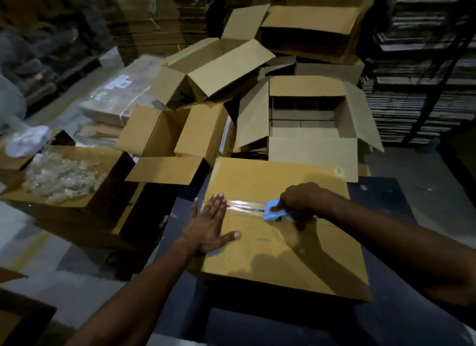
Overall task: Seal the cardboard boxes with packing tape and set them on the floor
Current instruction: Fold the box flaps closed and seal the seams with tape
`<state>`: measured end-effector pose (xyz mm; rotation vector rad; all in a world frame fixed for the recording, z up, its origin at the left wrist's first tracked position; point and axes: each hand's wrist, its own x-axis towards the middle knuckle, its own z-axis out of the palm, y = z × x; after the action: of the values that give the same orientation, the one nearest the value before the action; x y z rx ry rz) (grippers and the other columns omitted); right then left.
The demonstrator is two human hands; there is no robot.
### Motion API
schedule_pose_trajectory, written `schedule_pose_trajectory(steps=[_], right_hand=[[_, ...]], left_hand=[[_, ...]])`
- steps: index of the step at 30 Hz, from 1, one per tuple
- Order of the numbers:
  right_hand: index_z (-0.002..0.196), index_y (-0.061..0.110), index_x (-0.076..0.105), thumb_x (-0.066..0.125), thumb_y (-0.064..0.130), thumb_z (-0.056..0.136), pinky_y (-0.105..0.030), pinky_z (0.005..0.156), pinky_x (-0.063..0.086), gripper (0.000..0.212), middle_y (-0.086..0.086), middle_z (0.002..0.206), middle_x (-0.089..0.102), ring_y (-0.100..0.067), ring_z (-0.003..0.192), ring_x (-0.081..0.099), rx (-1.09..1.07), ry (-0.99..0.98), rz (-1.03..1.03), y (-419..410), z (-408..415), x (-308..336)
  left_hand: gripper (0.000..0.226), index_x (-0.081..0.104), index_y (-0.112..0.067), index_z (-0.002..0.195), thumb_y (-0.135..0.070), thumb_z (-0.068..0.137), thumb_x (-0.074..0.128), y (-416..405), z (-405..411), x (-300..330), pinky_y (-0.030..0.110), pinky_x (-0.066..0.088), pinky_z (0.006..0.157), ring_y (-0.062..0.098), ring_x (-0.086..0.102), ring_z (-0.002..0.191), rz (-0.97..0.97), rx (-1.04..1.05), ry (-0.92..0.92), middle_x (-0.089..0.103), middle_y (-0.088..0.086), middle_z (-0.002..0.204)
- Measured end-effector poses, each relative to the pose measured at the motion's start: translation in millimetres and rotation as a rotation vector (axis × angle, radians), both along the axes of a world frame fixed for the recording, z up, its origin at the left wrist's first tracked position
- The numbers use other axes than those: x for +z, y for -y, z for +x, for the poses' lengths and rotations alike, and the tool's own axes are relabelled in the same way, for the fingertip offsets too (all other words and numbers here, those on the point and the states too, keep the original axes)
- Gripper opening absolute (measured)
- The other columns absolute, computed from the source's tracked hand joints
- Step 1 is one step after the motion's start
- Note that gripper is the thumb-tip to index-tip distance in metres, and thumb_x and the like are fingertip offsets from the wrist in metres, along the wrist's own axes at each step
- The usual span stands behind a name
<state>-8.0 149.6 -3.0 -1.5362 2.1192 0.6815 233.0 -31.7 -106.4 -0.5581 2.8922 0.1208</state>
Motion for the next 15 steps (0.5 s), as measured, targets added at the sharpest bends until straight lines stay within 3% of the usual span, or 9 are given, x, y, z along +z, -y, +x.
schedule_pose_trajectory(steps=[3, 5, 8, 10, 13, 15], right_hand=[[0.145, 0.059, 0.039, 0.063, 0.041, 0.094, -0.042, 0.092, 0.049, 0.059, 0.001, 0.129, 0.055, -0.029, 0.115, 0.055, 0.045, 0.012, -0.033, -4.6, -6.1, 3.8], [0.147, 0.051, 0.043, 0.059, 0.043, 0.097, -0.047, 0.095, 0.043, 0.053, -0.004, 0.131, 0.049, -0.032, 0.12, 0.048, 0.03, 0.019, -0.068, -5.9, -2.2, 5.8], [0.147, 0.039, 0.048, 0.058, 0.043, 0.096, -0.038, 0.087, 0.049, 0.052, -0.008, 0.13, 0.049, -0.027, 0.099, 0.051, 0.063, 0.024, -0.102, -5.4, 8.2, 7.0], [0.148, 0.039, 0.047, 0.059, 0.04, 0.096, -0.034, 0.082, 0.048, 0.053, -0.007, 0.131, 0.05, -0.027, 0.103, 0.056, 0.069, 0.036, -0.117, -8.7, 8.5, 9.9], [0.148, 0.04, 0.047, 0.061, 0.038, 0.096, -0.04, 0.095, 0.051, 0.054, -0.004, 0.139, 0.051, -0.028, 0.124, 0.056, 0.044, 0.074, -0.132, -11.7, 5.8, 15.5], [0.149, 0.041, 0.046, 0.061, 0.038, 0.096, -0.041, 0.096, 0.05, 0.055, -0.004, 0.139, 0.052, -0.028, 0.126, 0.055, 0.061, 0.08, -0.13, -12.6, 5.4, 16.9]], left_hand=[[0.115, -0.013, -0.016, 0.164, -0.095, 0.086, 0.014, -33.5, -21.6, 10.6, 0.058, -0.016, 0.123, 0.016, -0.023, 0.157, 0.021, -0.028, -0.037, -0.025, -0.003, 0.169], [0.114, -0.01, -0.016, 0.165, -0.095, 0.086, 0.012, -58.0, -46.7, 7.9, 0.057, -0.013, 0.125, 0.015, -0.02, 0.158, 0.071, -0.099, 0.0, -0.023, -0.002, 0.17], [0.114, -0.011, -0.014, 0.165, -0.094, 0.086, 0.011, -75.3, -67.1, -3.7, 0.055, -0.008, 0.127, 0.014, -0.018, 0.158, 0.102, -0.142, 0.051, -0.019, 0.001, 0.172], [0.11, -0.011, -0.017, 0.165, -0.092, 0.088, 0.01, -70.0, -58.9, -7.9, 0.051, -0.003, 0.128, 0.014, -0.017, 0.158, 0.065, -0.148, 0.039, -0.019, -0.001, 0.172], [0.108, -0.012, -0.018, 0.165, -0.092, 0.088, 0.007, -44.6, -32.6, -2.9, 0.047, -0.002, 0.129, 0.013, -0.015, 0.159, 0.027, -0.064, 0.021, -0.019, -0.003, 0.171], [0.111, -0.013, -0.018, 0.165, -0.094, 0.087, 0.007, -27.9, -17.3, 2.2, 0.047, -0.006, 0.129, 0.013, -0.015, 0.158, 0.011, 0.061, 0.026, -0.02, -0.003, 0.17]])
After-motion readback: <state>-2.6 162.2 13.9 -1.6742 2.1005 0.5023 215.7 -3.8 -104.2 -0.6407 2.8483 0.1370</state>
